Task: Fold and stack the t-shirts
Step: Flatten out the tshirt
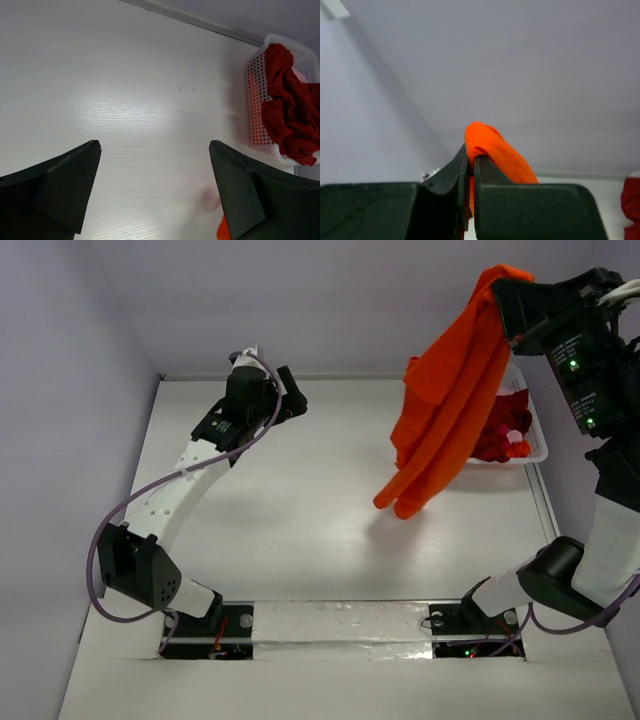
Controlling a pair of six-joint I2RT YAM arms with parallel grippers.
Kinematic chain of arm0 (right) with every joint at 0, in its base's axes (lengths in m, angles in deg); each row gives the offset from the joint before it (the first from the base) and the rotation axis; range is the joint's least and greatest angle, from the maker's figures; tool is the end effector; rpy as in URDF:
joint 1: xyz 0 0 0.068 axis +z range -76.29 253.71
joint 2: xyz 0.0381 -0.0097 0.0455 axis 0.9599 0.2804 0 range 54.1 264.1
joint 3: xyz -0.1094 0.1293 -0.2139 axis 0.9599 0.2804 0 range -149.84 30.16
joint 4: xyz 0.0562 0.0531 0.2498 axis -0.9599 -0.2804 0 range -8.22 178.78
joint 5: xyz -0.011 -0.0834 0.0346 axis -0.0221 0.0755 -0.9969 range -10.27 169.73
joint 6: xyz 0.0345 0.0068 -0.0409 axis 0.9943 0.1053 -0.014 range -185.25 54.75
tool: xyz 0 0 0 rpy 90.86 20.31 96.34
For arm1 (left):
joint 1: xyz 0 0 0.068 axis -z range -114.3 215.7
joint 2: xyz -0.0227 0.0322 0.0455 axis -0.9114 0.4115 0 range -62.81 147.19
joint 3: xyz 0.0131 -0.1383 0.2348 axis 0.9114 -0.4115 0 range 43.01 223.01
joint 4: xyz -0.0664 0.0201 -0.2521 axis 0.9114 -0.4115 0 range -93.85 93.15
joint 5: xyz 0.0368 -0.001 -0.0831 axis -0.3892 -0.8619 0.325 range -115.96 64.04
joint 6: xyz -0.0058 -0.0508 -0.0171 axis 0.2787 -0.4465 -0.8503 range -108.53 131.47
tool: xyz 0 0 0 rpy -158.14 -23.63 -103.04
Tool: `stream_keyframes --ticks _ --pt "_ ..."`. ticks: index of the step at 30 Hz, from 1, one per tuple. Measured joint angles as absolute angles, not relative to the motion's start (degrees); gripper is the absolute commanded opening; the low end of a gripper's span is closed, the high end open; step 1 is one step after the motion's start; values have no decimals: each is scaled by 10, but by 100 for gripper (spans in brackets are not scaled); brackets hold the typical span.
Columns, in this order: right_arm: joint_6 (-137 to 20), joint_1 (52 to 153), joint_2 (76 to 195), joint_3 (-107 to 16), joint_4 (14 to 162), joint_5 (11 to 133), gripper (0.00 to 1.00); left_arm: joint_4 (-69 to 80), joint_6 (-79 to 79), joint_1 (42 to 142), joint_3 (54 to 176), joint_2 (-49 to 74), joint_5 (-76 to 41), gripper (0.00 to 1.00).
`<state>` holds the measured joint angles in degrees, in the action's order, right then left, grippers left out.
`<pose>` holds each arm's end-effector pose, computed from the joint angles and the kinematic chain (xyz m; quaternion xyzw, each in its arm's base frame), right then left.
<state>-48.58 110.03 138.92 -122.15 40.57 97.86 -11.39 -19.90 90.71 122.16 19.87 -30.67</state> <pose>0.1164 0.0717 0.6614 0.0292 0.5849 0.2776 0.7615 0.3081 -0.1406 0.3862 -0.0690 0.8061 -0.2479 0.5330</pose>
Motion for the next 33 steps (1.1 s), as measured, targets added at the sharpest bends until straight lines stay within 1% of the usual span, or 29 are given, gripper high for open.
stream_keyframes --ticks 5,10,13,16,20,26,33 --pt "-492 1096 1402 -1232 447 962 0 -84 -200 907 1222 203 -252 89" --pt "-492 1094 1437 -1232 450 936 0 -29 -220 907 1222 216 -154 90" --pt "-490 1089 1461 -1232 437 912 0 -9 -232 907 1222 222 -119 91" --pt "-480 1089 1479 -1232 420 876 0 -3 -237 907 1222 222 -116 92" --pt "-464 1087 1494 -1232 395 814 0 7 -246 903 1213 212 -145 92" --pt "-462 1087 1496 -1231 378 766 0 19 -257 894 1199 186 -165 92" --pt "-474 1087 1475 -1223 370 771 0 91 -308 865 1143 186 -87 94"
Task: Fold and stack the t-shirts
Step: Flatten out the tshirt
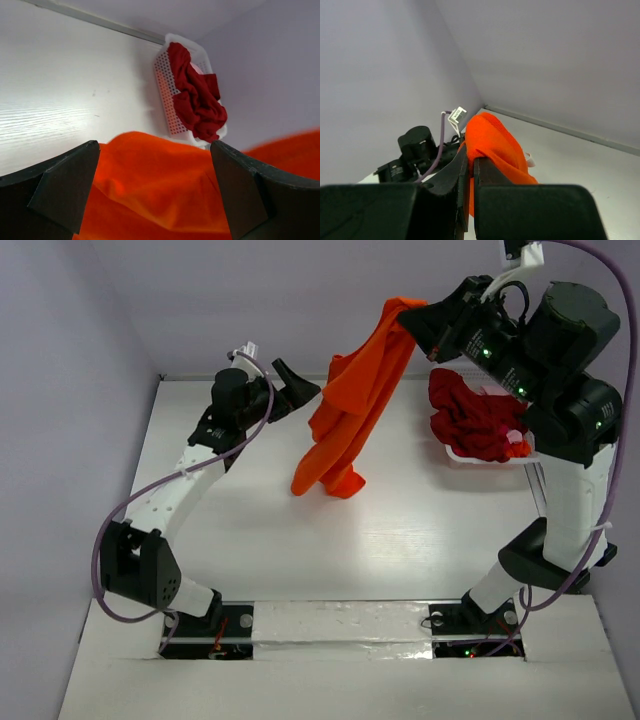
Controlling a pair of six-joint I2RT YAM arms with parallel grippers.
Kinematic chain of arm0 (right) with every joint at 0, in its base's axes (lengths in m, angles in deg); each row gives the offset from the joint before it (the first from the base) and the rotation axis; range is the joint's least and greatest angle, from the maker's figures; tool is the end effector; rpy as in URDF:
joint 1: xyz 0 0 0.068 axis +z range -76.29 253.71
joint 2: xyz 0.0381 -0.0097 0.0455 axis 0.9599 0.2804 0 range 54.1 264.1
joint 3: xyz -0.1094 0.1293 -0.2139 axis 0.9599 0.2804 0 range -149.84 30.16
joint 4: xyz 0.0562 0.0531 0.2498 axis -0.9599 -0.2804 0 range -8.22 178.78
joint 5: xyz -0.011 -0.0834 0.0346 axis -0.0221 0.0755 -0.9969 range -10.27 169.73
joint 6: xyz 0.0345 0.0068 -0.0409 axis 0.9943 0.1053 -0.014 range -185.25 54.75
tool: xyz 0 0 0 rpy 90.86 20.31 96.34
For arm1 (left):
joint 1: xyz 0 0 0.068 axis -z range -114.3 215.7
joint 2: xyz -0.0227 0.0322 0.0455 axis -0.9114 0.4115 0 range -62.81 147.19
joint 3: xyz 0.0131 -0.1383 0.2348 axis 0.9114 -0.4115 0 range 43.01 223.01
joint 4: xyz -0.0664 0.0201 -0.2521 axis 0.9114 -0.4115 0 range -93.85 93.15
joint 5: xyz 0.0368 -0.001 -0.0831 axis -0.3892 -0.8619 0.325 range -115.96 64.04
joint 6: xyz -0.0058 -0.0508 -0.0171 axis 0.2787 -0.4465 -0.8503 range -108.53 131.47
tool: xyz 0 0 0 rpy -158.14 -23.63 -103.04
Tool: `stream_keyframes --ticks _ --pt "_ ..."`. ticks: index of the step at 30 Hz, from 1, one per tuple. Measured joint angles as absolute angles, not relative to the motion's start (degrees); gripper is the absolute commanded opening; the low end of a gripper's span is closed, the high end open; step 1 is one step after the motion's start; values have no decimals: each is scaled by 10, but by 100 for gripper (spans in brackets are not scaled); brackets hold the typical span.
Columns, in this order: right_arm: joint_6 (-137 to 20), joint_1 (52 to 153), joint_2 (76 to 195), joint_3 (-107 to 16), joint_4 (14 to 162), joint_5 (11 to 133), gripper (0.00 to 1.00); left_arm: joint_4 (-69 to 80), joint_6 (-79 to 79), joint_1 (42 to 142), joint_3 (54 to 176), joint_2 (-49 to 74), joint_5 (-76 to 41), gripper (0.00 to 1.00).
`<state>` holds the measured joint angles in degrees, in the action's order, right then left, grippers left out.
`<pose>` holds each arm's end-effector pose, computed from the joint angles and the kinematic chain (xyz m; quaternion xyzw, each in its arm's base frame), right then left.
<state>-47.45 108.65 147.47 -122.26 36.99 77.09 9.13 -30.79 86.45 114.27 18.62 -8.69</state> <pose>0.1784 0.1266 0.6320 -0.1155 0.6507 0.3468 0.6655 0.3142 -0.1305 0.3825 -0.0347 0.7305 -0.4455 0.5164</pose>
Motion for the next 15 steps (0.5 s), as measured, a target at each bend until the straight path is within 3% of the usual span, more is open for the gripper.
stream_keyframes --ticks 6,12,14,15 --pt "-477 1087 1456 -1223 367 774 0 203 -369 859 1112 239 13 94" --pt "-481 1087 1454 -1223 365 778 0 449 -524 859 1048 311 144 86" --pt "-483 1087 1454 -1223 364 780 0 544 -594 858 1029 333 178 87" --pt "-484 1087 1454 -1223 364 781 0 585 -629 858 1022 343 193 93"
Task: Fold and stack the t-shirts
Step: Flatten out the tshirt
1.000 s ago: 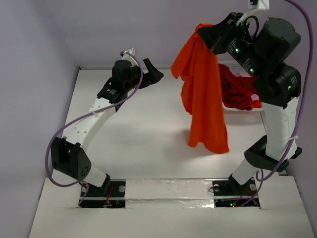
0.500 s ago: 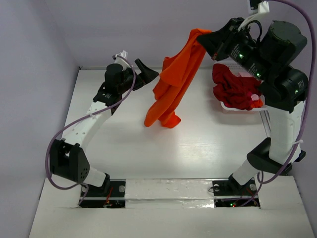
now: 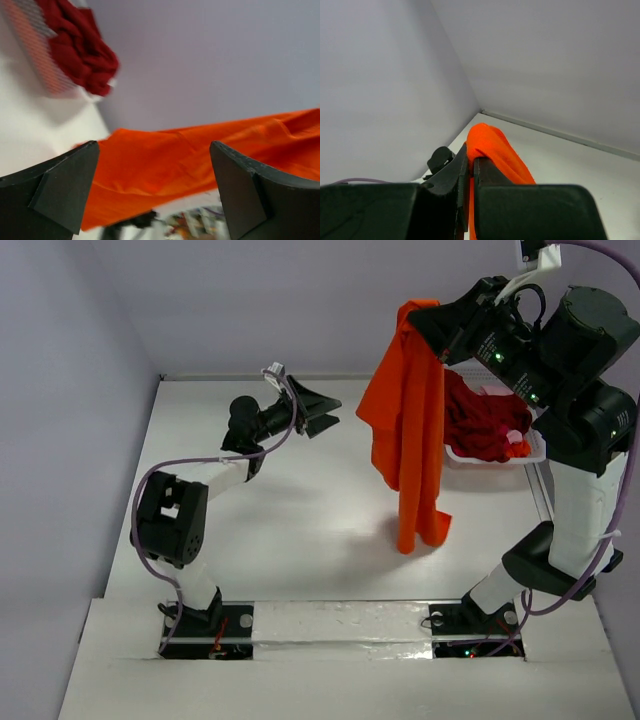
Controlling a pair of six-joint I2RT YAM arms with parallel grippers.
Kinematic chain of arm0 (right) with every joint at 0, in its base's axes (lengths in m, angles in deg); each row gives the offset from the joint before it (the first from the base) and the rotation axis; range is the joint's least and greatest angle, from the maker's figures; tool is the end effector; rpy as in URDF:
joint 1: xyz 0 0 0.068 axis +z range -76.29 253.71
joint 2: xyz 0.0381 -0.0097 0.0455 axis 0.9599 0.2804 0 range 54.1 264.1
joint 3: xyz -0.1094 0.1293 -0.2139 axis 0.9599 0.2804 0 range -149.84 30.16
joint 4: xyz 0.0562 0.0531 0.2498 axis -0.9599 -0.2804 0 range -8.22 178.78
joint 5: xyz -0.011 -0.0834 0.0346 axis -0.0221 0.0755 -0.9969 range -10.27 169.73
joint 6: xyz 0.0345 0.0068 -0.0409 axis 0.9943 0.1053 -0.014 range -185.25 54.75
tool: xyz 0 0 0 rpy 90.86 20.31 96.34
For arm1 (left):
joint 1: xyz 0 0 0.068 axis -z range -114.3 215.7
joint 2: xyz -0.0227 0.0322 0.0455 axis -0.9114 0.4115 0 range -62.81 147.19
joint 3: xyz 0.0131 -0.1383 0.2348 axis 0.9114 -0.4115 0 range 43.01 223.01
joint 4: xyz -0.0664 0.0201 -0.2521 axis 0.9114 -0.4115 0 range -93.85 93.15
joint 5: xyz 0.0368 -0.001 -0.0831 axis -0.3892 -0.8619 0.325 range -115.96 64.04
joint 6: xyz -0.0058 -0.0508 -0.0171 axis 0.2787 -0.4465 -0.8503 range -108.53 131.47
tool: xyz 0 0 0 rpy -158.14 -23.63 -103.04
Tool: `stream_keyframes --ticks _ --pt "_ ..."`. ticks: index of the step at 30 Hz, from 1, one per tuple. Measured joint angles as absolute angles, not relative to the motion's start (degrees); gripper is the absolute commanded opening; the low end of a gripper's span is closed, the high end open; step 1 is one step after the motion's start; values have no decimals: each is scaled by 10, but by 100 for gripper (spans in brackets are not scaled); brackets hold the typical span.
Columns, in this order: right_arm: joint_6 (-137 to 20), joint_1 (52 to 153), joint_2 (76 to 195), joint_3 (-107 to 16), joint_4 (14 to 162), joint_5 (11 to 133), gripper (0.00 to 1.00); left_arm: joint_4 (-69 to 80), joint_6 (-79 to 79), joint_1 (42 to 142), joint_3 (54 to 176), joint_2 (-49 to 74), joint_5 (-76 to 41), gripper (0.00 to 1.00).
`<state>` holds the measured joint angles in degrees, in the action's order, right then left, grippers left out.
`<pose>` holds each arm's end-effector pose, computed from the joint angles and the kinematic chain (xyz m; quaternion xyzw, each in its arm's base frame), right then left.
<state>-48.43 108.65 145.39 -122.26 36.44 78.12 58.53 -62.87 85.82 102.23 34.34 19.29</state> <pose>0.1634 0.1153 0.6378 -0.1130 0.6409 0.3395 0.6791 0.3457 -0.1537 0.3019 0.0272 0.6274 -0.7009 0.3382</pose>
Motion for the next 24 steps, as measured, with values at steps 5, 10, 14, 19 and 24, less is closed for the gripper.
stream_keyframes --ticks 5,10,14,19,24 --pt "-488 1087 1454 -1223 365 788 0 689 -755 858 1018 361 245 88" --pt "-488 1087 1457 -1223 365 789 0 660 -692 858 1019 319 278 99" --pt "-488 1087 1463 -1223 365 791 0 572 -595 858 1018 246 286 99" --pt "-488 1087 1470 -1223 365 791 0 587 -561 858 997 209 295 98" --pt "-488 1087 1470 -1223 365 793 0 596 -561 858 957 217 296 99"
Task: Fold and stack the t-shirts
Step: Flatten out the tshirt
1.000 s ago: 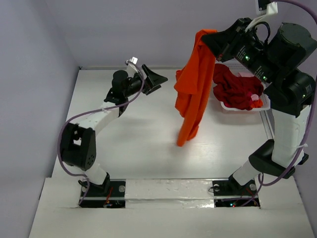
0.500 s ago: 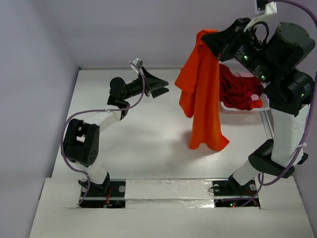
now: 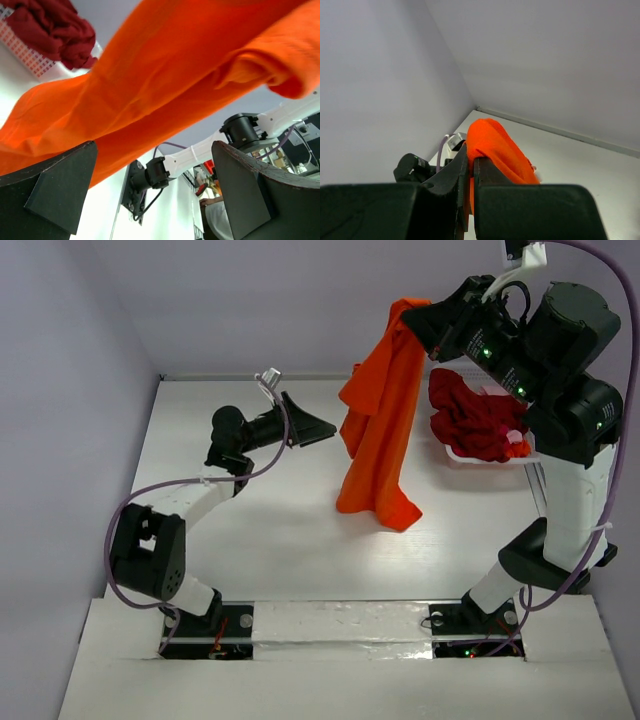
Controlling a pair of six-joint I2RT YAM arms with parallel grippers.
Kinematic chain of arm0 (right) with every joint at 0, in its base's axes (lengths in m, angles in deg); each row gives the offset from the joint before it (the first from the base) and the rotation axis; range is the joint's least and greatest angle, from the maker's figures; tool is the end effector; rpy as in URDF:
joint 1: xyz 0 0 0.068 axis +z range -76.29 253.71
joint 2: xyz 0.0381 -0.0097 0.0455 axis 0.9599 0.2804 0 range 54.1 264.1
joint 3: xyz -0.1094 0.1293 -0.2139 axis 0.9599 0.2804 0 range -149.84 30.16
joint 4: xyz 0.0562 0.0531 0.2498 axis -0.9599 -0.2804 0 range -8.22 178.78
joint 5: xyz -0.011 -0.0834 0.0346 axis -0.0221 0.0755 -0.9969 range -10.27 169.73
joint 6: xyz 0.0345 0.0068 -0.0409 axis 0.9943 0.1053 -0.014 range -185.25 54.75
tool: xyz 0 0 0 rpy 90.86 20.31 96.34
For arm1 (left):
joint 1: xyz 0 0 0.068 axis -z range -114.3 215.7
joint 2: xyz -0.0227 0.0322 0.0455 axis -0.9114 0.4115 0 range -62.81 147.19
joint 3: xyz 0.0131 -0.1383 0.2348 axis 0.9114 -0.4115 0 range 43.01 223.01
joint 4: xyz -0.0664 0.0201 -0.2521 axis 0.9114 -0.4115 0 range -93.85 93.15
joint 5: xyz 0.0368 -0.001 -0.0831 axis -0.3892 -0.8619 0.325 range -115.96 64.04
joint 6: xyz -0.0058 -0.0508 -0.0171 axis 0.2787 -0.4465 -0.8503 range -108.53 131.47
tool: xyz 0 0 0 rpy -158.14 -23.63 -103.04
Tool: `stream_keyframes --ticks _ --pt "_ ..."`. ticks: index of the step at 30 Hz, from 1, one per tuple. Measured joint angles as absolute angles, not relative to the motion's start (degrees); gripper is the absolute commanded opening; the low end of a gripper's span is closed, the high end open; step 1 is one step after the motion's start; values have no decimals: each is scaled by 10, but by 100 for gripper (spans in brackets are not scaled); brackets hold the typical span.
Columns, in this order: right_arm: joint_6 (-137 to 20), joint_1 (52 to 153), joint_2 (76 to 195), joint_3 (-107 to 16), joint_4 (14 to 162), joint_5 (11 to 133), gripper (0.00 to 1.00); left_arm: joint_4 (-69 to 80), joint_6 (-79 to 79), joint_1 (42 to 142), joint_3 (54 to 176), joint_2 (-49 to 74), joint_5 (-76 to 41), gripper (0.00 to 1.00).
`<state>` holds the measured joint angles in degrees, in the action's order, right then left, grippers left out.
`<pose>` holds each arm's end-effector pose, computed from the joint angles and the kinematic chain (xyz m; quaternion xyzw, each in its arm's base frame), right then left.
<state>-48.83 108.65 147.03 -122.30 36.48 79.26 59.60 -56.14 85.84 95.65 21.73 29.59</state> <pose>0.1759 0.1232 0.6326 -0.1094 0.6519 0.3275 0.6751 0.2905 -0.1379 0.3369 0.1663 0.5956 -0.6975 0.3620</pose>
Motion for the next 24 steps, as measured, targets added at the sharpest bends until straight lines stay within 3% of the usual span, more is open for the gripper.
stream_keyframes --ticks 13,24 --pt "-488 1087 1467 -1224 364 793 0 640 -555 871 948 282 287 98" --pt "-485 1087 1445 -1223 365 791 0 745 -645 922 995 397 307 98"
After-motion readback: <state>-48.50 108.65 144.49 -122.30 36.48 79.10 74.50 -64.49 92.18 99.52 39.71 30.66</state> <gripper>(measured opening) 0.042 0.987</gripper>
